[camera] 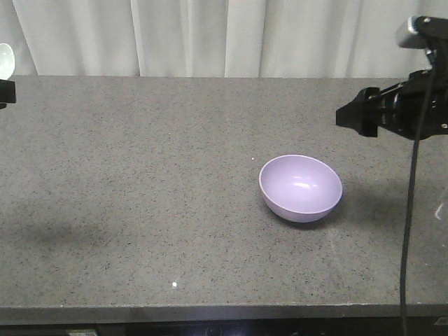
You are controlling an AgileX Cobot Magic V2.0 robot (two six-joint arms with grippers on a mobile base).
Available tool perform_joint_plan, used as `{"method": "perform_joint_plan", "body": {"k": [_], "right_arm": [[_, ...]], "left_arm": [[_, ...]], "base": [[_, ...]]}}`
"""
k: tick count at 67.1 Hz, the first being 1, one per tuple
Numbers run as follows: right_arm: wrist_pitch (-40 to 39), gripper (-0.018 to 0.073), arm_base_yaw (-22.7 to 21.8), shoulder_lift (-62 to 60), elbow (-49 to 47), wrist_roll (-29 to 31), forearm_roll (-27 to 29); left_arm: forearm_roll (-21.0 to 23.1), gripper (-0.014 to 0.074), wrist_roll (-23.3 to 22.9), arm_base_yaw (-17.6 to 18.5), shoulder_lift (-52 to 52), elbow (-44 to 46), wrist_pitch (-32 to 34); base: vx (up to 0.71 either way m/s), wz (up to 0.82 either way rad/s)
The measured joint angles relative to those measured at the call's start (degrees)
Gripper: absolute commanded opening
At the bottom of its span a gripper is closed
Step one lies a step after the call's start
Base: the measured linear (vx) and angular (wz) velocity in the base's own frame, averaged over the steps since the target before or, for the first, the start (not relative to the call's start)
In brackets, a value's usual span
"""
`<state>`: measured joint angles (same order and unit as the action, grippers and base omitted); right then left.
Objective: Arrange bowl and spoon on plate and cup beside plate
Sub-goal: 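Lower the right gripper onto the lavender bowl rim and close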
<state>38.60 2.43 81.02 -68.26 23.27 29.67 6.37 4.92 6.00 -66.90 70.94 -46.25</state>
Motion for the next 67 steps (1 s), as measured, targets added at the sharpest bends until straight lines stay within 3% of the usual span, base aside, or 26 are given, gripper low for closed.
{"method": "perform_joint_plan", "body": {"k": [45, 52, 67], "right_arm": [[0.13, 0.0495, 0.00, 18.51, -0.39, -0.10, -0.14], [0.36, 0.0426, 0.00, 19.27, -0.39, -0.04, -0.14], [1.67, 0.0154, 0.00, 20.36, -0.39, 0.01, -0.14]], "left_arm": [[0.00, -0.0007, 0.00, 0.00, 0.00, 0.00, 0.00], [0.00, -0.0007, 0.00, 0.00, 0.00, 0.00, 0.00], [0.00, -0.0007, 0.00, 0.00, 0.00, 0.00, 0.00]], "base": [[0.00, 0.00], [0.00, 0.00], [0.00, 0.00]]}}
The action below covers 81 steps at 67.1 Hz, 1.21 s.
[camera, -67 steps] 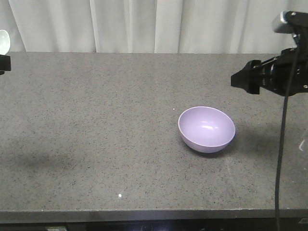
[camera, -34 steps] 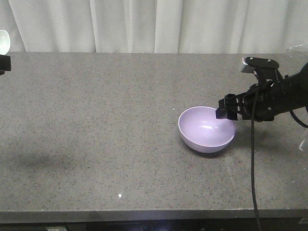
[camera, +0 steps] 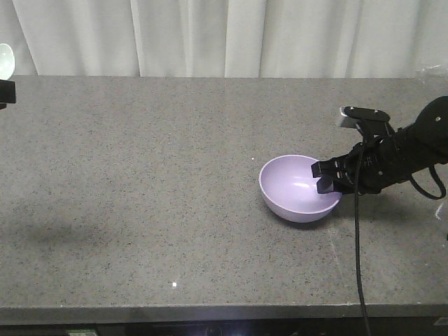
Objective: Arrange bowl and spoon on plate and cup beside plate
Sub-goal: 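Lower the right gripper onto the lavender bowl rim and close, then lift the lavender bowl by its rim with the right gripper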
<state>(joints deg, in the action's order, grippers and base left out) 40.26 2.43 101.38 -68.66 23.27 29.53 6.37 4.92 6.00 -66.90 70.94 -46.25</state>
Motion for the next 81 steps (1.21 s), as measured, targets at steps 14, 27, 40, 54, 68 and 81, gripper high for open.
{"method": "perform_joint_plan", "body": {"k": [14, 27, 40, 54, 68, 81], "right_arm": [[0.38, -0.0010, 0.00, 0.10, -0.26, 0.00, 0.08], [1.84, -0.0006, 0.00, 0.22, -3.07, 0.04, 0.09], [4.75, -0.0004, 0.00, -3.46, -8.58, 0.04, 0.44], [6.52, -0.0004, 0.00, -13.48, -9.45, 0.04, 0.44], [9.10, -0.0004, 0.00, -24.01, -9.52, 0.04, -0.47], [10.51, -0.0004, 0.00, -32.10, -9.52, 0.04, -0.64]], "left_arm": [[0.00, -0.0007, 0.00, 0.00, 0.00, 0.00, 0.00], [0.00, -0.0007, 0.00, 0.00, 0.00, 0.00, 0.00], [0.00, -0.0007, 0.00, 0.00, 0.00, 0.00, 0.00], [0.00, -0.0007, 0.00, 0.00, 0.00, 0.00, 0.00], [0.00, -0.0007, 0.00, 0.00, 0.00, 0.00, -0.05], [0.00, -0.0007, 0.00, 0.00, 0.00, 0.00, -0.74]], "base": [[0.00, 0.00], [0.00, 0.00], [0.00, 0.00], [0.00, 0.00], [0.00, 0.00], [0.00, 0.00]]}}
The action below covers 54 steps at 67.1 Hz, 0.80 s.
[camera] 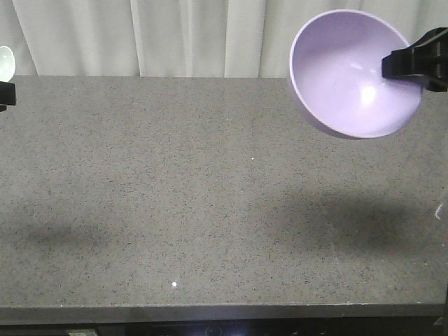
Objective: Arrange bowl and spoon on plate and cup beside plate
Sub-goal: 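Lift the lavender bowl by its rim with the right gripper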
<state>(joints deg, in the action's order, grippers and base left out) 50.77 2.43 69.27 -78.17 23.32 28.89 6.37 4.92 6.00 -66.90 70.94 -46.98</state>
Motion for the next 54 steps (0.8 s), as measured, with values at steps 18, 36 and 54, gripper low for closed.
{"method": "perform_joint_plan", "body": {"k": [18, 36, 54], "right_arm": [[-0.04, -0.0004, 0.00, -3.48, -0.07, 0.00, -0.02], [0.97, -0.0004, 0.00, -3.48, -0.07, 0.00, -0.17], [1.99, -0.0004, 0.00, -3.48, -0.07, 0.00, -0.17]], "left_arm": [[0.00, -0.0007, 0.00, 0.00, 0.00, 0.00, -1.09], [0.00, -0.0007, 0.00, 0.00, 0.00, 0.00, -1.42], [0.00, -0.0007, 0.00, 0.00, 0.00, 0.00, -1.42]], "base": [[0.00, 0.00], [0.00, 0.00], [0.00, 0.00]]}}
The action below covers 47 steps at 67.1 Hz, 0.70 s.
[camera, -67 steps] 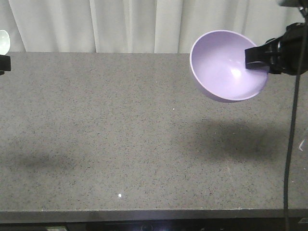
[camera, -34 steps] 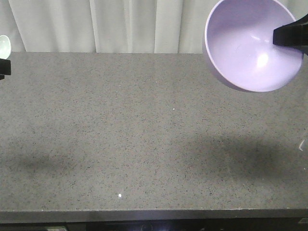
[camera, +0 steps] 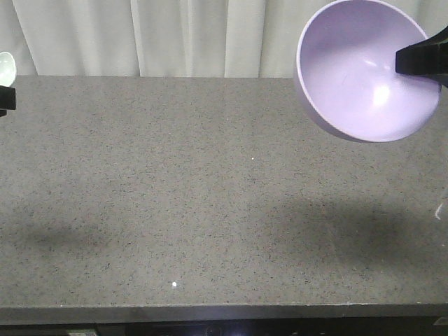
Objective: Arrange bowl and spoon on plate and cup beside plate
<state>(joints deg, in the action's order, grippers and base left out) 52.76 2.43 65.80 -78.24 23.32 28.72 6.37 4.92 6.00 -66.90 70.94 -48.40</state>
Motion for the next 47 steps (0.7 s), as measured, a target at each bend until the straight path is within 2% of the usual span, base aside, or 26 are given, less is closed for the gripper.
{"method": "perform_joint_plan", "body": {"k": [47], "right_arm": [[0.02, -0.0004, 0.00, 0.00, 0.00, 0.00, 0.00]], "left_arm": [[0.00, -0.0007, 0.00, 0.00, 0.00, 0.00, -0.05]], "base": [[0.00, 0.00]]}}
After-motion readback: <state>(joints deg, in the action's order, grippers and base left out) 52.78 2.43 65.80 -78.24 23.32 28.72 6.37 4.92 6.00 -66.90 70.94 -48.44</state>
